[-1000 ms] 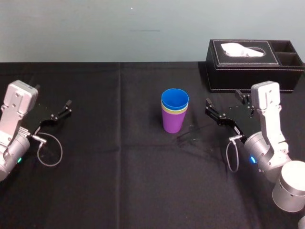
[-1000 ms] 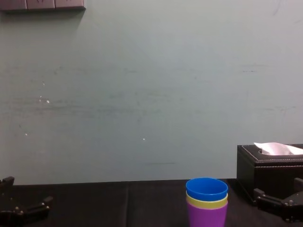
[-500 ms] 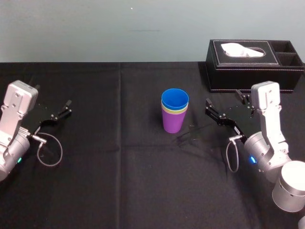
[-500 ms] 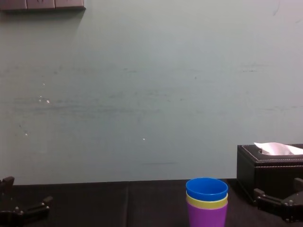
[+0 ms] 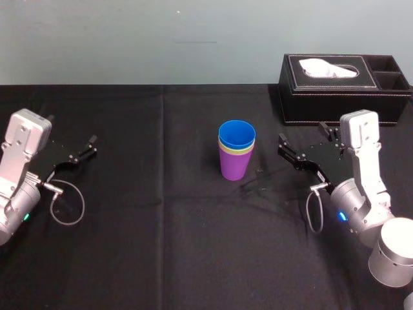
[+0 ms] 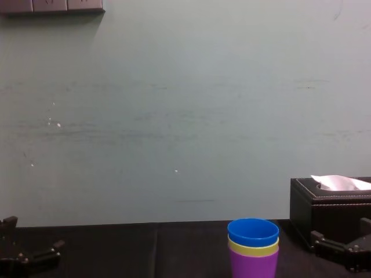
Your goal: Stack the three plastic cups sequentially using one hand.
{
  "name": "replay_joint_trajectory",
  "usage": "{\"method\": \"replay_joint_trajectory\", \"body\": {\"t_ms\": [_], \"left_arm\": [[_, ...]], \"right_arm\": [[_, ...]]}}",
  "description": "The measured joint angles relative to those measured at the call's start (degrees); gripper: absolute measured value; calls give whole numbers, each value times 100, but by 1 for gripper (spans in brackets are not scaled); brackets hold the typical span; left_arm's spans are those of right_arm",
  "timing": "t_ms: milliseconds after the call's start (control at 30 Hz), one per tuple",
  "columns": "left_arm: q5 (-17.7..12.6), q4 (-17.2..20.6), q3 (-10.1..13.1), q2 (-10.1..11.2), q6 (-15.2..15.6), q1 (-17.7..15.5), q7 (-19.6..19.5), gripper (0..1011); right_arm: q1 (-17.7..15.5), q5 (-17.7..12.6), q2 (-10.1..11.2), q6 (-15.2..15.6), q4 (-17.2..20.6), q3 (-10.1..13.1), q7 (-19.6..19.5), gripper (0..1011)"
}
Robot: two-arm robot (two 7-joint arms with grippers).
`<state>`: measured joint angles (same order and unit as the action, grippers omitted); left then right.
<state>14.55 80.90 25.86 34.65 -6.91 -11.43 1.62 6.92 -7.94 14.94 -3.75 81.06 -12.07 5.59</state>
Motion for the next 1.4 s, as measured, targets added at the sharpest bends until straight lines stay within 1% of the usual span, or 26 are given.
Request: {"method": "replay_joint_trajectory", "body": {"t_ms": [1400], "left_arm": [[0, 0, 0, 0, 0, 0, 0, 1011]], "right_arm": [[0, 0, 0, 0, 0, 0, 0, 1000]]}}
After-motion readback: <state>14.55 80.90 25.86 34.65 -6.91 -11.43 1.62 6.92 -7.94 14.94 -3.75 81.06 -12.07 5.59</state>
